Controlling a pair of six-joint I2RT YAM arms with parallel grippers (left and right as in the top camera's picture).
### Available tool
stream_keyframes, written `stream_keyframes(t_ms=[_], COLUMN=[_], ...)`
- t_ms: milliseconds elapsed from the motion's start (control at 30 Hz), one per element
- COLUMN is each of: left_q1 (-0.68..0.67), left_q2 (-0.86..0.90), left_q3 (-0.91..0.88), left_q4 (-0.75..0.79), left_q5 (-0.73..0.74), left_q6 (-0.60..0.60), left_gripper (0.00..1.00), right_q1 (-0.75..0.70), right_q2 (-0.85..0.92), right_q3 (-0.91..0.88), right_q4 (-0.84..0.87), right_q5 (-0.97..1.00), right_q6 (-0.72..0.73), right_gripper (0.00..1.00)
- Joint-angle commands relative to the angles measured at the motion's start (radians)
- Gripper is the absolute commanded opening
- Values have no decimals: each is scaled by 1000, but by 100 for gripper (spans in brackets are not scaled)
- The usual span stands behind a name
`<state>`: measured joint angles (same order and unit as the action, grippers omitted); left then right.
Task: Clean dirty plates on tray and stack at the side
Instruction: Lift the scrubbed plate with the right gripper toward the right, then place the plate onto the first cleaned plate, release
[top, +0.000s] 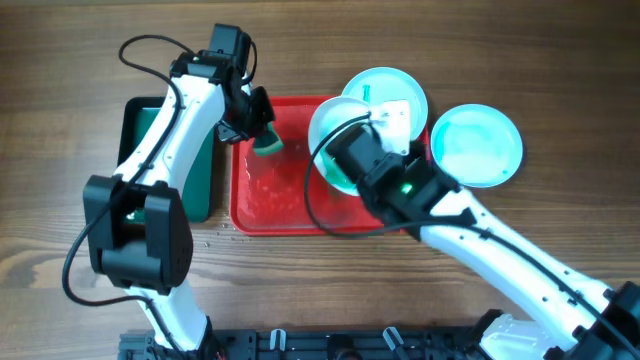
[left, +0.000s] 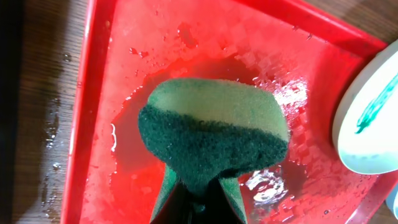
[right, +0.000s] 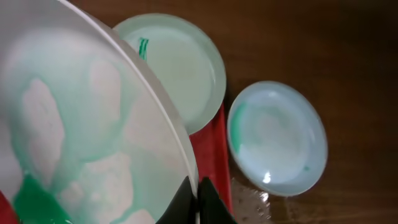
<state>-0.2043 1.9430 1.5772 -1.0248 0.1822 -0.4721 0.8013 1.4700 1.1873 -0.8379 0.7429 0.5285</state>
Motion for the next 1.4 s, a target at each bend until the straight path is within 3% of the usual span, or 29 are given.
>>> stream_keyframes(t_ms=[0,267,467,867,967,1100,1200,1367], left_q1=[3,3,3,3,3,3,3,-4], left_q2=[32,34,34,34,34,34,34,34], left_q3=[3,3,3,3,3,3,3,3], left_q4=[3,9,12,15,15,15,18,19], left_q5=[27,27,27,27,27,27,27,26], left_q6=[20,20,20,20,20,20,20,23], left_gripper=[4,4,4,4,4,4,4,4], right_q1=[85,173,183,183,183,132,-16,-374], right_q2=[-15,-13,-13,-13,-13,-12,-8,-8], right_q3=[18,18,17,16,15,13,-22,-24], right_q4=[10,112,269,328,246,73,76,97], right_q5=[264,493,529,530,343,-150,-462,-875], right_q6=[-114,-481,-797,-806,-621,-238,-181,-240], right_gripper=[4,4,4,4,4,4,4,4])
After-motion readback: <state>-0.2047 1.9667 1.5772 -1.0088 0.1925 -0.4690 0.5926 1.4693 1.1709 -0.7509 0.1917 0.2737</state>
